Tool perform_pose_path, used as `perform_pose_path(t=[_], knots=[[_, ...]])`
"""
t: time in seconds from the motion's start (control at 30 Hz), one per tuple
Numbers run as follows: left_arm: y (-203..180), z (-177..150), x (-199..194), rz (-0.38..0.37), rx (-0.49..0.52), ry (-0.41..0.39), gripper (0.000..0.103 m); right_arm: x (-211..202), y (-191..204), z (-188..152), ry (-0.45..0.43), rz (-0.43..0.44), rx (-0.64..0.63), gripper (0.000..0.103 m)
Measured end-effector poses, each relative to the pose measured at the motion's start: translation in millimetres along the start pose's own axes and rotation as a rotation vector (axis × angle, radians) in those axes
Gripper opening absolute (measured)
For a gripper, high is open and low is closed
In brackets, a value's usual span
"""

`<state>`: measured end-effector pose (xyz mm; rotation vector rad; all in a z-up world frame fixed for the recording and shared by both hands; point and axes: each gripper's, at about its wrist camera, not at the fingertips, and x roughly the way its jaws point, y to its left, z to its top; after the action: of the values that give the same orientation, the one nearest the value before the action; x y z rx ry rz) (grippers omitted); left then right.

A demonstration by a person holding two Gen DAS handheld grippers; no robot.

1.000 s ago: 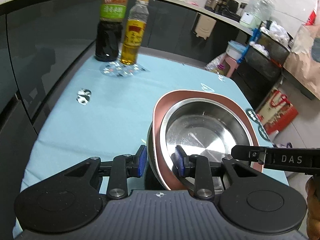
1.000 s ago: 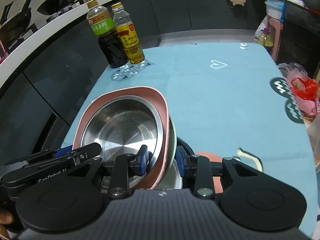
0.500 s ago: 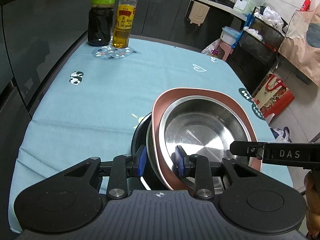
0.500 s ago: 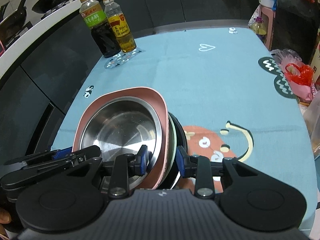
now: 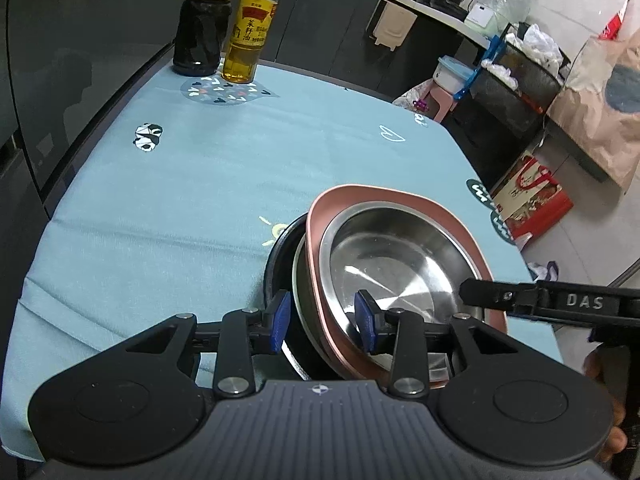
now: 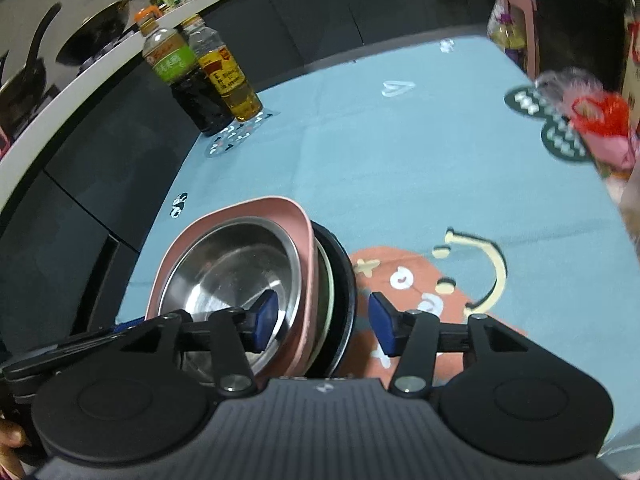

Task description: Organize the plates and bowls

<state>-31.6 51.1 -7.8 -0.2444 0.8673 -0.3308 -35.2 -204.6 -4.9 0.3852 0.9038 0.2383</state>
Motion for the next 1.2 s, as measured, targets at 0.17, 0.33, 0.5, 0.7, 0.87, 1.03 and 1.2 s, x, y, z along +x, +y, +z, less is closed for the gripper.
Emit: perform_pose_path(t=[0.17, 0.33, 0.5, 0.7, 0.87, 1.03, 1.2], knots=[[7, -6, -8, -0.027, -0.042, -0.018, 0.038, 5, -11, -4, 0.027, 0.056, 0.082, 0.036], [12, -7, -5, -0.021, -0.061, -0.019, 0.048, 11, -14, -6, 0.054, 0.098, 0.136, 0.036], [16, -7, 1, -0.040, -0.090, -0.002, 0.051, 15, -15, -9, 0.066, 0.111, 0.140, 0.036], [21, -7, 9, -0.057, -0.105, 0.016, 0.056, 17, -17, -10, 0.058, 0.123, 0.130, 0.037], [23, -5, 13, -0.088, -0.101, 0.021, 0.049, 14, -10, -12, 0.029, 0.106, 0.071, 0.034], [14, -8, 10, -0.056, -0.066, -0.011, 0.048, 12, 3, -17, -0.004, 0.059, 0.019, 0.033], [18, -4, 9, -0.043, -0.081, -0.037, 0.047, 14, 11, -15, -0.011, 0.055, 0.006, 0.033]])
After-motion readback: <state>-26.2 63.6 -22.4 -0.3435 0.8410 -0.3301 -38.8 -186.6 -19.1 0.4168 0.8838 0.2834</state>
